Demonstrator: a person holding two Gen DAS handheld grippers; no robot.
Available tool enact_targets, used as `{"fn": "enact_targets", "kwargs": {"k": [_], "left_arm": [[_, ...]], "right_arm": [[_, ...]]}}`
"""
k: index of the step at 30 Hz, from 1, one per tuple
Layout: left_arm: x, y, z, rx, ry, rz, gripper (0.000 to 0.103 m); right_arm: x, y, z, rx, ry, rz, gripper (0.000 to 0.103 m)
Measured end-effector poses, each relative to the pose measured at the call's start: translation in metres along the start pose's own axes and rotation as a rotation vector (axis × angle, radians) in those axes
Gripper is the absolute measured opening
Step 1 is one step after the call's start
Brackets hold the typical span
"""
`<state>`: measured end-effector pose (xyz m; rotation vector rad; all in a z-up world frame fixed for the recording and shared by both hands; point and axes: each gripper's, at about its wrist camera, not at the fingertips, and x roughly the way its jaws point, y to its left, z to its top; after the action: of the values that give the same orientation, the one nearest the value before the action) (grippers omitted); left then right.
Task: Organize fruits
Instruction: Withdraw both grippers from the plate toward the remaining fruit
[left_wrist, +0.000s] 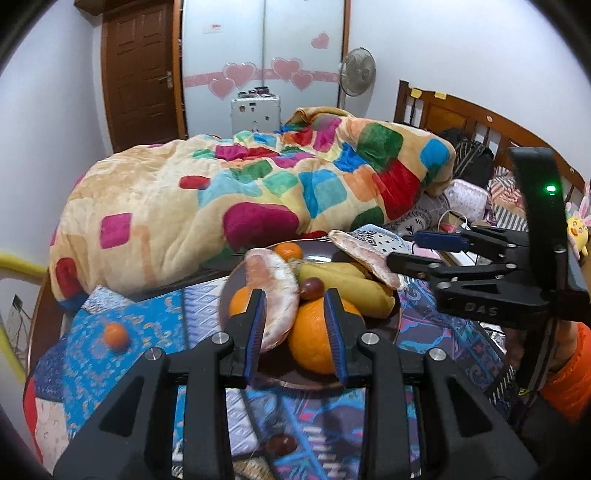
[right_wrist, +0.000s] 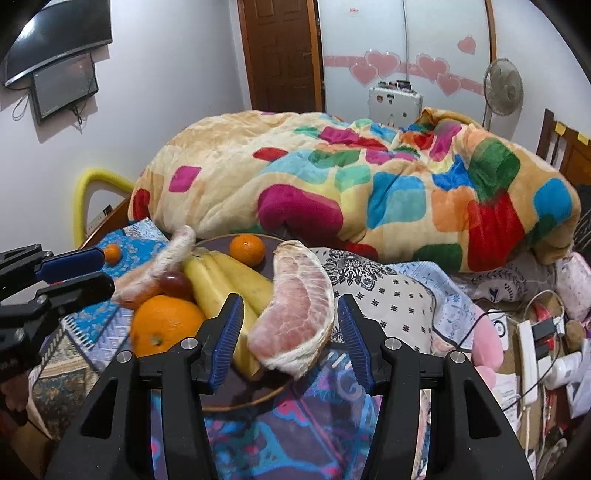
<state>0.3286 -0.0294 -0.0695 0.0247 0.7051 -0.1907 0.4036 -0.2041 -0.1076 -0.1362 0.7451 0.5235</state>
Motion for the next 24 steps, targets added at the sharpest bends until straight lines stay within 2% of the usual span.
{"fn": "enact_targets", "kwargs": {"k": [7, 9, 15, 19, 24], "left_arm": [[-0.048, 0.017, -0.022, -0.026, -0.032, 0.048, 0.052], [-0.063, 0.024, -0.033, -0.031, -0.042, 0.066, 0.061], [-0.086, 0.046, -0.068, -0.071, -0.024, 0.092, 0.066], [-0.086, 0.064, -0.097, -0.107, 0.021, 0.080, 0.067], [-0.075, 0.078, -0.127, -0.112, 0.088, 0.099, 0.067]], "right_arm": [[-0.047, 0.038, -0.009, -0.045, -0.066, 0.008, 0.050], [-0.053, 0.049, -0.014, -0.056, -0.078, 0.021, 0.052], [-0.056, 0.091, -0.037, -0.115, -0.060, 0.082, 0.052], [-0.037, 0.114, -0.053, -0.138, -0.025, 0.115, 0.052], [-0.004, 0.130, -0.073, -0.138, 0.046, 0.134, 0.052]]}}
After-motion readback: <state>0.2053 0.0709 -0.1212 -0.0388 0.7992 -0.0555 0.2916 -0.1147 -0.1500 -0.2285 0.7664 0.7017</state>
